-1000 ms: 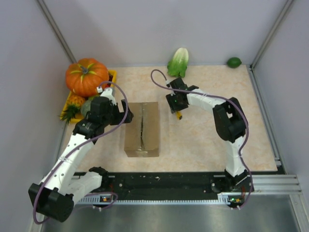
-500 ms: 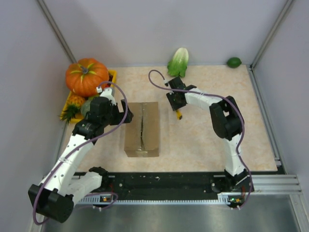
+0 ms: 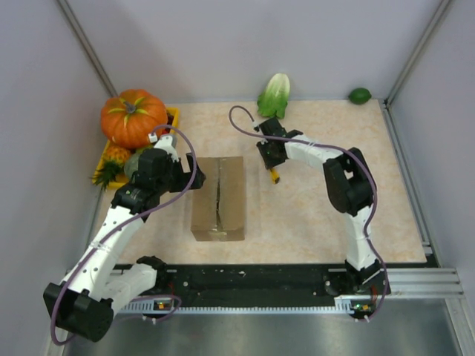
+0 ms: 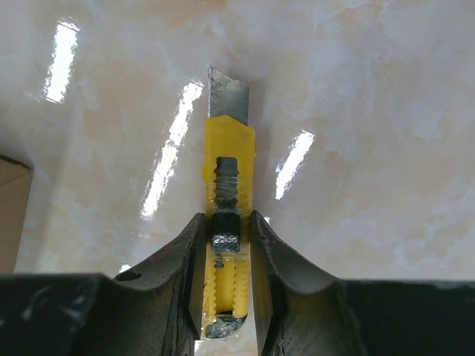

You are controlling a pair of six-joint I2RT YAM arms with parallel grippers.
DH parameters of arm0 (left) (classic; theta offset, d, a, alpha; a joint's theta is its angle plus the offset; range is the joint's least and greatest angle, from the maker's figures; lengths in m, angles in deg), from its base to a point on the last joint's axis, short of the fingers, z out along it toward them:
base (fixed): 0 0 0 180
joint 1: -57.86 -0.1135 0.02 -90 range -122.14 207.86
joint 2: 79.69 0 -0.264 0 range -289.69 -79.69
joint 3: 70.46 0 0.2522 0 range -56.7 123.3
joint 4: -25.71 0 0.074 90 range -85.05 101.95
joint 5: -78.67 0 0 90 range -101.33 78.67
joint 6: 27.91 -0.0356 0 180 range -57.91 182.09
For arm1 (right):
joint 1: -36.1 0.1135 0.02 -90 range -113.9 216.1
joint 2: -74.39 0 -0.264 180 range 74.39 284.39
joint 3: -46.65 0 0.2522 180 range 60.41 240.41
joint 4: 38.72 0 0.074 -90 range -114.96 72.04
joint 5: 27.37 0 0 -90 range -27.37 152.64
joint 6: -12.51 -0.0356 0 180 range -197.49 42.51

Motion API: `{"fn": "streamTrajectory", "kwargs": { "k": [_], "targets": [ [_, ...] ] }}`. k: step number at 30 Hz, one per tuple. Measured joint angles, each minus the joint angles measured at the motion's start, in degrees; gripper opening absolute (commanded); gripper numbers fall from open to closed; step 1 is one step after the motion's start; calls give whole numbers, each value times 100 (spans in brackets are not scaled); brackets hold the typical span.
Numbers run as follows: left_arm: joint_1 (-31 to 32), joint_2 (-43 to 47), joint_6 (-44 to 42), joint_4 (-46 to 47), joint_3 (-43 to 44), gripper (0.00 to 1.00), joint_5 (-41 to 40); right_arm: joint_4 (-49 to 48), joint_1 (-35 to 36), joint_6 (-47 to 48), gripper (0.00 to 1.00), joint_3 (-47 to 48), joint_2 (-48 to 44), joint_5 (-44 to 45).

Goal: Unpack the express box

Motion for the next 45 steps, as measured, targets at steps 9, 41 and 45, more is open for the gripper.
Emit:
{"fn": "streamTrajectory", "kwargs": {
  "k": [9,41,45],
  "targets": [
    [0,0,13,0,0,98,50,151,0,-264,23,0,-846,-103],
    [-201,-446,1923,2273,-155,81,2046,-378,1510,-1580,11,-197,-2487,-2271],
    [-284,-518,2159,2319,-216,76,2122,-426,1572,-1580,11,-197,-2490,-2299]
  ]
}}
